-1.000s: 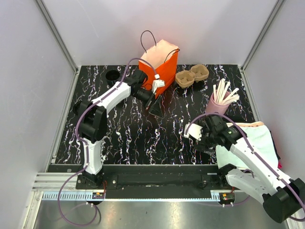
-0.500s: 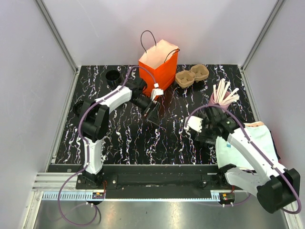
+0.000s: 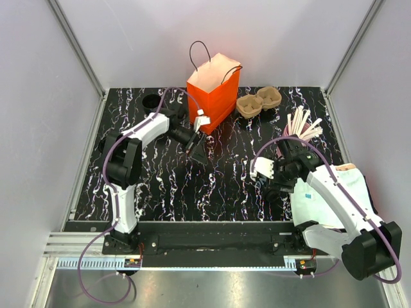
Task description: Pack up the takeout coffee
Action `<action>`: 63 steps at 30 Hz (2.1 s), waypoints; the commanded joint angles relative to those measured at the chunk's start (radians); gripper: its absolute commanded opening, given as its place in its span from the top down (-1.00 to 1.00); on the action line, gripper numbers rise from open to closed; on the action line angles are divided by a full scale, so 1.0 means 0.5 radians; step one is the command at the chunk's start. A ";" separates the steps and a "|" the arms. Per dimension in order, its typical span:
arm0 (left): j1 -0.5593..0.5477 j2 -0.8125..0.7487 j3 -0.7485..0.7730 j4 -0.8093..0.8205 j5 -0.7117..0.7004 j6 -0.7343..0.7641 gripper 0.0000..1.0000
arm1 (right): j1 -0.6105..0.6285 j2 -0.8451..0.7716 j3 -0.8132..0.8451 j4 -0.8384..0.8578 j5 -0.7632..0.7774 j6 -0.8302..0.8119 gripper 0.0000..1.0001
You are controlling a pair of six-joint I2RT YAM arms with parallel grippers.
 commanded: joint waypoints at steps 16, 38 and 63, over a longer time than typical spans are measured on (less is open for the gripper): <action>0.111 -0.147 -0.067 -0.001 0.115 0.051 -0.98 | -0.007 0.067 -0.190 0.176 -0.270 -0.041 0.13; 0.124 -0.150 -0.086 0.020 0.162 0.017 -0.98 | -0.007 0.094 -0.113 0.121 -0.304 -0.053 0.71; 0.302 -0.202 -0.132 -0.114 0.346 0.158 -0.98 | -0.013 0.833 0.481 0.366 -1.343 0.695 1.00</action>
